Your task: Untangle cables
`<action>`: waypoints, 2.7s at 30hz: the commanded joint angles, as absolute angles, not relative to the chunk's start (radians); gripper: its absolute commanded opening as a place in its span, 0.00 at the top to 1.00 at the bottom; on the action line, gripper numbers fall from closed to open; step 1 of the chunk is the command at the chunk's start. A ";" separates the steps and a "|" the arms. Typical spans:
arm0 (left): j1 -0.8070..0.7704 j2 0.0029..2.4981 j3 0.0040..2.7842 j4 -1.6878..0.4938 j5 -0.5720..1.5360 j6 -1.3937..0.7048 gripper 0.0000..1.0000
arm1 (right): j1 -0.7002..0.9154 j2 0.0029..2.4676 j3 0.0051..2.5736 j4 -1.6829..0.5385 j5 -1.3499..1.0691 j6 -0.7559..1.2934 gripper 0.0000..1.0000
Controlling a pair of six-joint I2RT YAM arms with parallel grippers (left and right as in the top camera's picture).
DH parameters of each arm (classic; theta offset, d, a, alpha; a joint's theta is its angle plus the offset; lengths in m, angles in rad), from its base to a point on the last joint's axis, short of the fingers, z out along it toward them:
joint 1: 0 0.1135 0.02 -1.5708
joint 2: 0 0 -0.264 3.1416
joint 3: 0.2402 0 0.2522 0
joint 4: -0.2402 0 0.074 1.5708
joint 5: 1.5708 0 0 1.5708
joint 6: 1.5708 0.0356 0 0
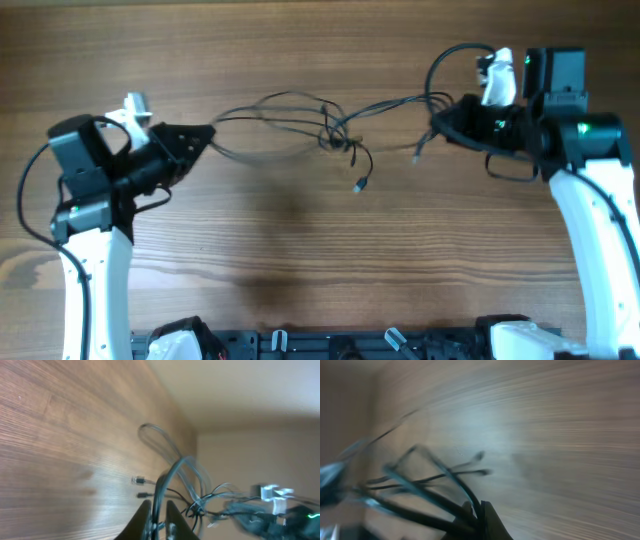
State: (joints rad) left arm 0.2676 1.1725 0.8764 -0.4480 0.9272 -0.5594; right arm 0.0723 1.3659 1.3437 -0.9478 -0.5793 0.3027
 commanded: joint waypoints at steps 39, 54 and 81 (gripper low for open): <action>-0.092 1.119 1.021 -0.449 0.444 -0.421 0.96 | 0.263 1.355 1.401 -1.248 0.199 0.661 0.89; -0.089 1.118 1.021 -0.596 0.572 -0.562 0.96 | 0.348 1.396 1.411 -0.945 -0.591 0.586 0.33; -0.089 1.167 1.021 -0.585 0.619 -0.566 0.96 | 0.580 1.799 1.396 -0.520 -0.738 0.946 0.68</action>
State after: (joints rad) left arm -0.0860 1.1625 1.0019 -0.5919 0.5930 -0.5598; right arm 0.5735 1.7664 1.4014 -0.5369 -0.7540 0.9306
